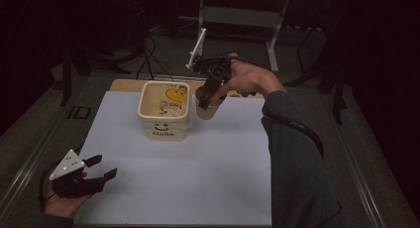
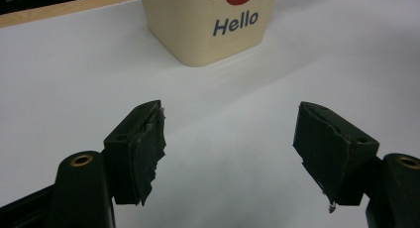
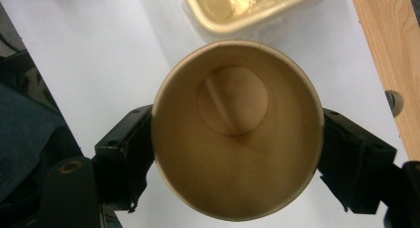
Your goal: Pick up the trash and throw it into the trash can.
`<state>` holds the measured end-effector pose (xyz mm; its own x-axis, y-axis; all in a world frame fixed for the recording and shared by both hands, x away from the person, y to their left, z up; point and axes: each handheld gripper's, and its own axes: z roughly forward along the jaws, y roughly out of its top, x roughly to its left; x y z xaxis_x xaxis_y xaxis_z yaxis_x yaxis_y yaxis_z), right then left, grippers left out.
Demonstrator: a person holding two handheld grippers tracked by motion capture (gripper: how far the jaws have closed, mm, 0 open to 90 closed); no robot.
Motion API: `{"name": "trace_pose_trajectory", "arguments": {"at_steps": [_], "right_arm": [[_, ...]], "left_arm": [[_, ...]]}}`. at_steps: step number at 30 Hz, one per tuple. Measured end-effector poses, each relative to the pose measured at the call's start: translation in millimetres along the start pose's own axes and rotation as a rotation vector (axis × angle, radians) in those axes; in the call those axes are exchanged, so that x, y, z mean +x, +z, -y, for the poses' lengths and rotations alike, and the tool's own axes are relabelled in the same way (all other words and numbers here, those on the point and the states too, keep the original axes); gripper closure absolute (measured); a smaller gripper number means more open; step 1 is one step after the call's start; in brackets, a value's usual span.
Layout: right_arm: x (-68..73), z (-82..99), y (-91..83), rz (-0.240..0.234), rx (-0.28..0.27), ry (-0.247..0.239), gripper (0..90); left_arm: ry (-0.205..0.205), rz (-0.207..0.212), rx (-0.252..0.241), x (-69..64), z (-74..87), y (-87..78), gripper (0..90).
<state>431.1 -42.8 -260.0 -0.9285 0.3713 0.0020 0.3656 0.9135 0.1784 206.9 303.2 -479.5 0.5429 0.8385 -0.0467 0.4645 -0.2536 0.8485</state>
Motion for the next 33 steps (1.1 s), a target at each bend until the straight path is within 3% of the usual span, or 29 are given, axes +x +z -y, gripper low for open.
{"name": "trace_pose_trajectory", "arguments": {"at_steps": [14, 33], "right_arm": [[5.8, -32.2, 2.7, -0.007, -0.001, -0.048, 21.5], [0.4, -58.3, -0.4, -0.011, -0.031, -0.039, 21.5]], "left_arm": [[-0.001, 0.007, 0.0, 0.1, -0.1, 1.1, 28.0], [0.002, 0.013, 0.01, 0.0, -1.4, 5.4, 28.0]]}}
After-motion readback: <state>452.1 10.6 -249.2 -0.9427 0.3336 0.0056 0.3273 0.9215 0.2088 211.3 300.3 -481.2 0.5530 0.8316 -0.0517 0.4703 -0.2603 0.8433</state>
